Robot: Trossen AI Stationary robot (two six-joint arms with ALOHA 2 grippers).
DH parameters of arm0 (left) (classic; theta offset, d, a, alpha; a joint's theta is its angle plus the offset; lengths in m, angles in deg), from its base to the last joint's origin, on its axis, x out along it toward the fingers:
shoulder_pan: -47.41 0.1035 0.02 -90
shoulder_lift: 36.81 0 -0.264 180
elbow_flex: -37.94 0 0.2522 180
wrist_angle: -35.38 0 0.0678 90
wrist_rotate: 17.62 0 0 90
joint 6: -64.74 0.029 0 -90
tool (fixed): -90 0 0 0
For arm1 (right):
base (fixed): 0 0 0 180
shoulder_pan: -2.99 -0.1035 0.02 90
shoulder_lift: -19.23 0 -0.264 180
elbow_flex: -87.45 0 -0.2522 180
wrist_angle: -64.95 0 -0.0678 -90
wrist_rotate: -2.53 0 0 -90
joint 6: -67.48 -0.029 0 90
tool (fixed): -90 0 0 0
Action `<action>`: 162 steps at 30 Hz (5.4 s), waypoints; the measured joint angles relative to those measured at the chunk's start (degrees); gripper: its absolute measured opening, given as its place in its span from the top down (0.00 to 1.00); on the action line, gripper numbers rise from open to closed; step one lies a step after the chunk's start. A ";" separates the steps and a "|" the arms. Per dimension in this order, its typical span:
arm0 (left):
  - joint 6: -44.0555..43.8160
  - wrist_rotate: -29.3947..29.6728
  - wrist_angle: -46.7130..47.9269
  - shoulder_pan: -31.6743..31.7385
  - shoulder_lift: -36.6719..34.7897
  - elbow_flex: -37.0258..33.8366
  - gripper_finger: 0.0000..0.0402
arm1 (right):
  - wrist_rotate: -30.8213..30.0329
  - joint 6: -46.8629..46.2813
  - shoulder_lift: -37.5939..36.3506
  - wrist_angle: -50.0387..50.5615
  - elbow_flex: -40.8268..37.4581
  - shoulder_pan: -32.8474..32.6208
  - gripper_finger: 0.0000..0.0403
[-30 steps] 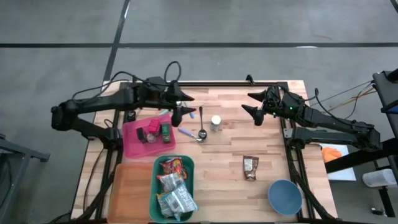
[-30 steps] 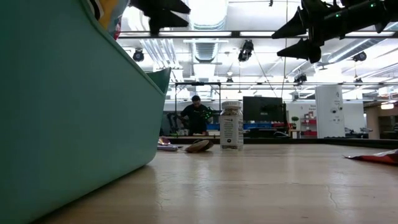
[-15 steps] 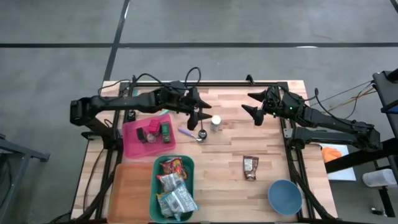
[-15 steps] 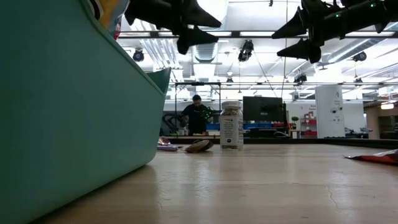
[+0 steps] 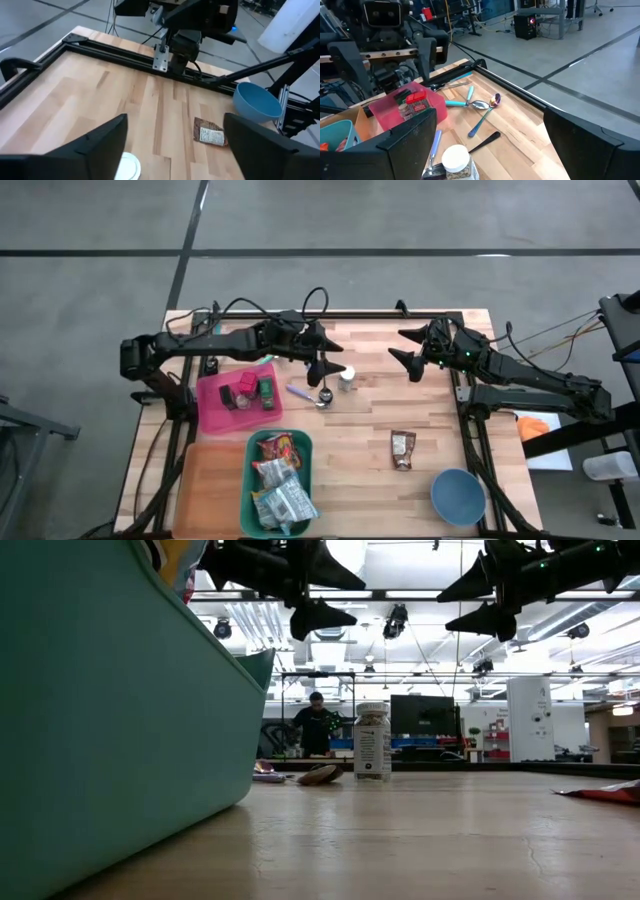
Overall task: Pick & Place Food Item
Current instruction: Put the white seasoning bottle into the pink bin
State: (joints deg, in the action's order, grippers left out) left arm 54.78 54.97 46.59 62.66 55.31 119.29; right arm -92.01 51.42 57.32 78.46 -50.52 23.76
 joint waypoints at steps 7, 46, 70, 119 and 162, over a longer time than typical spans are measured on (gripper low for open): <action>1.99 7.52 6.30 -1.05 0.09 2.53 0.04 | 0.00 -0.02 0.00 0.00 0.00 0.00 0.10; -0.63 12.35 17.61 -3.52 20.33 15.76 0.03 | 0.01 -0.01 1.16 0.09 0.00 -0.02 0.10; -10.95 15.54 17.66 -3.26 24.90 15.71 0.06 | 0.00 -0.01 1.14 0.17 0.00 -0.02 0.10; -9.14 14.90 16.89 -2.97 21.51 15.65 0.51 | -0.01 -0.02 1.09 0.17 0.00 0.00 0.10; -51.10 49.99 64.13 -16.06 -20.26 1.78 0.50 | 0.00 -0.02 1.14 0.39 0.00 0.00 0.10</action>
State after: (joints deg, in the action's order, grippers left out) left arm 3.68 104.96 110.72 46.59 35.05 121.08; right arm -92.01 51.40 58.46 78.85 -50.52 23.76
